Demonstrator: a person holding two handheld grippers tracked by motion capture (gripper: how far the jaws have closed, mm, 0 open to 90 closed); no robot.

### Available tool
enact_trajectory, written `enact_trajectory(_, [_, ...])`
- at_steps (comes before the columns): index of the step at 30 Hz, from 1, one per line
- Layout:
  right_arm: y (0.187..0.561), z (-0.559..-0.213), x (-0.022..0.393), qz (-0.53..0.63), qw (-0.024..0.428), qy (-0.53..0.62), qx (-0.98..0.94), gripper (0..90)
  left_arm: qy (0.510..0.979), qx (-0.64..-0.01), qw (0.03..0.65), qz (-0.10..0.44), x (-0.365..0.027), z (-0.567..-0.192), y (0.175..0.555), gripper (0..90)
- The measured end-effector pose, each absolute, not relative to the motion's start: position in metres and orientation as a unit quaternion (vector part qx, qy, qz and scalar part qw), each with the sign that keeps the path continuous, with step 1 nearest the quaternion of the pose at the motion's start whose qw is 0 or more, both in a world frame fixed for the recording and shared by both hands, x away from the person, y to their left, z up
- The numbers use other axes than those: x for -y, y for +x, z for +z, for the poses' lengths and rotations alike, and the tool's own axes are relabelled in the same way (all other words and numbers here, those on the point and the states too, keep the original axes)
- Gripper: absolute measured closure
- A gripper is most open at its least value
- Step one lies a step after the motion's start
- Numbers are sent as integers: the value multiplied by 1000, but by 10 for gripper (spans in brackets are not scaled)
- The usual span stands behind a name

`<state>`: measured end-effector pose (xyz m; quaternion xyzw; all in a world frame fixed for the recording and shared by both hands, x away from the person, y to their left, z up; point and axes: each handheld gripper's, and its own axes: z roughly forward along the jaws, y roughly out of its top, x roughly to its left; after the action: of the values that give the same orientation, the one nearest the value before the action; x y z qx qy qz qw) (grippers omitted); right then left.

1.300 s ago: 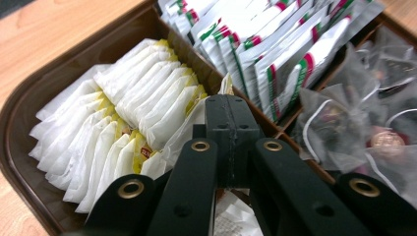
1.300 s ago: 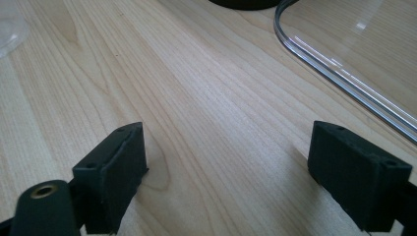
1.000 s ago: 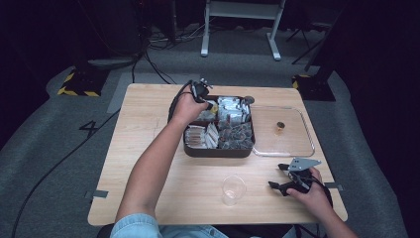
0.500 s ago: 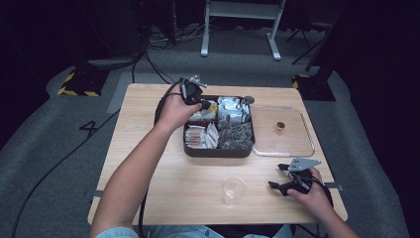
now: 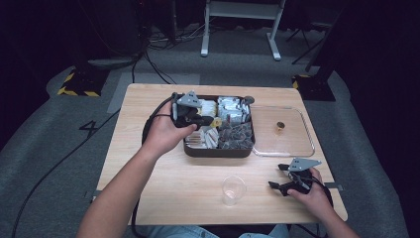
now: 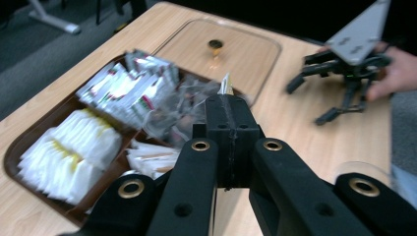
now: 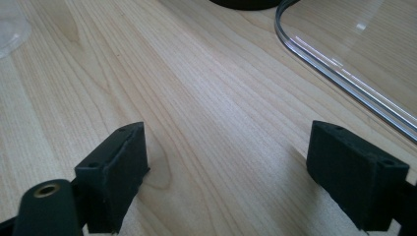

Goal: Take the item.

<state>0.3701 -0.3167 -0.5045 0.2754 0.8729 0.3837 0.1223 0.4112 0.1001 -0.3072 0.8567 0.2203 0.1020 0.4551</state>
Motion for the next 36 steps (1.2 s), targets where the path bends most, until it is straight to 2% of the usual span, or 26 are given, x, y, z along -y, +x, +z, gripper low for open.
enact_trajectory(15, [370,-505,317,384,123,275,-873,160,858,-163,480,79,-84,-328,349,900])
enact_trajectory(36, [370,-504,317,384,123,275,-873,160,875,-115,470,30,-48,-376,322,900])
